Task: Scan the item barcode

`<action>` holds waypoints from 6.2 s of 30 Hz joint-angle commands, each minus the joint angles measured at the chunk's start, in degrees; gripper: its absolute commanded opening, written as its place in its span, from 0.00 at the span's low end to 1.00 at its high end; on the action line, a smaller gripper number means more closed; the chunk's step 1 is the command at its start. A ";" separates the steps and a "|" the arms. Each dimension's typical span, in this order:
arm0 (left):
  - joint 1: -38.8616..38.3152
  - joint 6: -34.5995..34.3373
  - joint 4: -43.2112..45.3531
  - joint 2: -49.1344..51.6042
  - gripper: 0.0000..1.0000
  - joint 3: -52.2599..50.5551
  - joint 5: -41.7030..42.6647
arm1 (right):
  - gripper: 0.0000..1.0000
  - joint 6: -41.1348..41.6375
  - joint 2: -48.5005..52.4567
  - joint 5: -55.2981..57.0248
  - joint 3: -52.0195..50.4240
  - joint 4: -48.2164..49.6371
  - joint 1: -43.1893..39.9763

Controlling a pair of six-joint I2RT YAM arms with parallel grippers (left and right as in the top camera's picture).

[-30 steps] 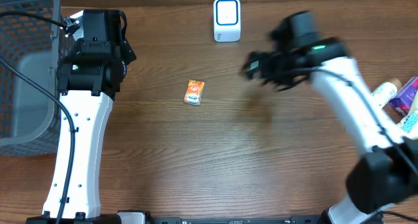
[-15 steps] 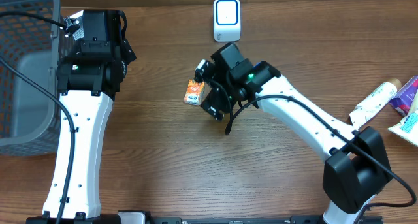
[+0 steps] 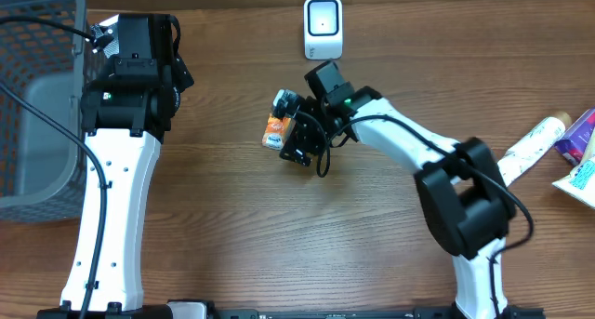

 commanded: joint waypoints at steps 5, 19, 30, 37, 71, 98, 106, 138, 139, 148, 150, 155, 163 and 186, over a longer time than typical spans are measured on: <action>0.22 -1.01 0.24 0.24 1.00 0.00 -0.76 | 1.00 -0.61 4.50 -0.74 0.28 4.35 -0.17; 0.22 -1.01 0.22 0.24 1.00 0.00 -0.76 | 1.00 -0.52 7.69 6.32 0.28 11.37 -0.46; 0.22 -1.01 0.22 0.24 1.00 0.00 -0.76 | 1.00 -2.01 8.63 5.27 0.28 11.80 -0.70; 0.22 -1.01 0.22 0.24 1.00 0.00 -0.76 | 1.00 -4.57 8.70 2.34 0.28 10.21 -0.61; 0.22 -1.01 0.24 0.24 1.00 0.00 -0.76 | 0.73 -4.72 9.53 -2.75 0.28 13.70 -0.55; 0.22 -1.01 0.22 0.24 1.00 0.00 -0.76 | 0.74 -1.11 1.77 -21.66 9.14 -11.85 -3.39; 0.22 -1.01 0.22 0.24 1.00 0.00 -0.76 | 0.75 -0.24 -0.28 -55.56 9.11 -13.14 -10.93; 0.26 -1.01 0.22 0.24 1.00 0.00 -0.76 | 0.61 41.83 -0.31 -63.49 9.03 57.07 -15.15; 0.24 -1.01 0.22 0.24 1.00 0.00 -0.76 | 0.61 45.79 -0.31 -63.47 9.03 61.31 -15.10; 0.26 -1.01 0.22 0.24 1.00 0.00 -0.76 | 0.62 57.05 -0.28 -63.47 9.01 68.65 -15.26; 0.26 -1.01 0.24 0.24 1.00 0.00 -0.76 | 0.64 57.00 -0.26 -63.47 9.01 62.97 -15.69; 0.24 -1.01 0.22 0.24 1.00 0.00 -0.76 | 0.75 55.71 -0.26 -63.49 8.81 43.32 -15.80; 0.24 -1.01 0.22 0.24 1.00 0.00 -0.76 | 1.00 30.62 -0.26 -37.03 5.35 -4.35 -11.37; 0.24 -1.01 0.22 0.24 1.00 0.00 -0.76 | 1.00 66.53 -1.46 36.28 27.78 -36.50 4.98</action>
